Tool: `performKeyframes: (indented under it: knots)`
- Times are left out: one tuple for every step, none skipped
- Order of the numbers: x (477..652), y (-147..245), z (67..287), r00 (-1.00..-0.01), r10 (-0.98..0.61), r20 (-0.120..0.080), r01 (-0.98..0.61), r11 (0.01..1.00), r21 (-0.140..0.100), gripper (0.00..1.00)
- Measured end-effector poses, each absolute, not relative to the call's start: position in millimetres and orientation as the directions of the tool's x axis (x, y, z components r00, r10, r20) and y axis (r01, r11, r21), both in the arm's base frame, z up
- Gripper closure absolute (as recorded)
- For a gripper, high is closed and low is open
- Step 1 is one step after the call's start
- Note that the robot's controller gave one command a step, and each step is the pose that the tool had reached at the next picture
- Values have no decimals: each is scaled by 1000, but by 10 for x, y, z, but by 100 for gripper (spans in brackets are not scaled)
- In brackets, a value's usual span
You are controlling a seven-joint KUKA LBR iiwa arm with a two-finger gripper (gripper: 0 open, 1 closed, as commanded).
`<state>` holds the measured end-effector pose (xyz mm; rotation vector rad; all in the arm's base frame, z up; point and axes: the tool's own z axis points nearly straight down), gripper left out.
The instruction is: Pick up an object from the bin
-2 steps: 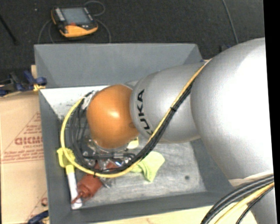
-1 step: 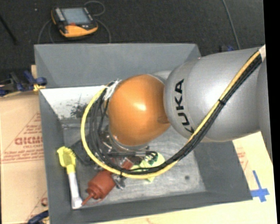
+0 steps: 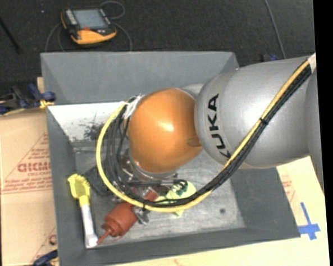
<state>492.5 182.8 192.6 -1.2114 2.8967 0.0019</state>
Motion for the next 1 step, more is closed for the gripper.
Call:
performKeyframes:
  knots:
    - [4917, 1827, 1954, -698, -716, 1, -716, 698, 2, 100]
